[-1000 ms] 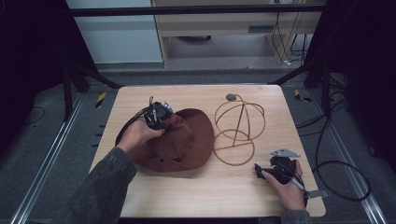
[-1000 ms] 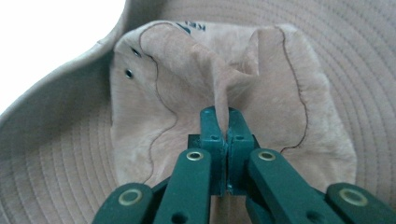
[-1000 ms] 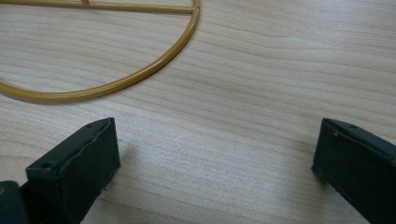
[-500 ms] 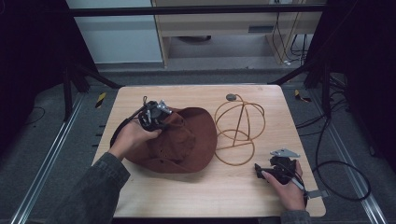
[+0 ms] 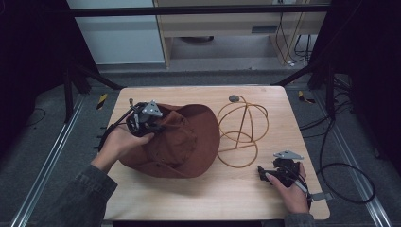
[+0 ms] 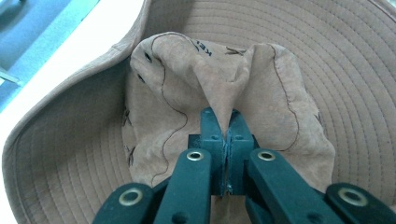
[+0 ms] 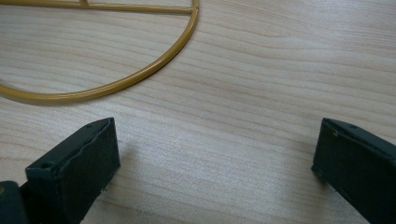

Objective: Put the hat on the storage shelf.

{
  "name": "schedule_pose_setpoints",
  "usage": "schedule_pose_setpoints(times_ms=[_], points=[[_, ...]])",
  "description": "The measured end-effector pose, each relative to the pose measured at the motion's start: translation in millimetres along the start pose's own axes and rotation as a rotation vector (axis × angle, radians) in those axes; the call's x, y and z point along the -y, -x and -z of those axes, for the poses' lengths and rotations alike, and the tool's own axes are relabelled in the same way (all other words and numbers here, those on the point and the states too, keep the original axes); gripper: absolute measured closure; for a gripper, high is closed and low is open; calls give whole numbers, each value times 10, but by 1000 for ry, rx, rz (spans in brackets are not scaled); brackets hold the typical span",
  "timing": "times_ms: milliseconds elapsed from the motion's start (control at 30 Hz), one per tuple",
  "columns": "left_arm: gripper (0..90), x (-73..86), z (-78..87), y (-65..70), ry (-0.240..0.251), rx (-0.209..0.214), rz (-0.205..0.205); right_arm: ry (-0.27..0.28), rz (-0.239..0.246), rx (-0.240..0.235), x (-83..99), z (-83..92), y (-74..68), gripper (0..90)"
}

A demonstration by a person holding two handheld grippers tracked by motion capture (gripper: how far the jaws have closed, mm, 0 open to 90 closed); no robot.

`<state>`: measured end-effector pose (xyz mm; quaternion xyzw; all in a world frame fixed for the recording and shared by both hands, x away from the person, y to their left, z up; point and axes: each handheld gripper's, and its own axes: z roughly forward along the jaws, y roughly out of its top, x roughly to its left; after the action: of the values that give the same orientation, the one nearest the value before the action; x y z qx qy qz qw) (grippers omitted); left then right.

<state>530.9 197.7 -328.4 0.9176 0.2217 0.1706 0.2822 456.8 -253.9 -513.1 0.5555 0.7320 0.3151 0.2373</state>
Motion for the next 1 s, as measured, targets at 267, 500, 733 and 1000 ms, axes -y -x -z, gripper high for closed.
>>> schedule_pose_setpoints(times_ms=[267,500,733,1000], points=[[886,111,222,69,29,-13,-5,0,0,0,0,0,0,5],[886,196,366,89,49,-14,-5,0,-1,1,-1,-1,-2,5],[886,253,495,136,57,-21,-4,0,-2,2,-2,-2,-3,5],[886,281,608,171,73,-35,-19,0,-1,3,-4,-4,-3,4]])
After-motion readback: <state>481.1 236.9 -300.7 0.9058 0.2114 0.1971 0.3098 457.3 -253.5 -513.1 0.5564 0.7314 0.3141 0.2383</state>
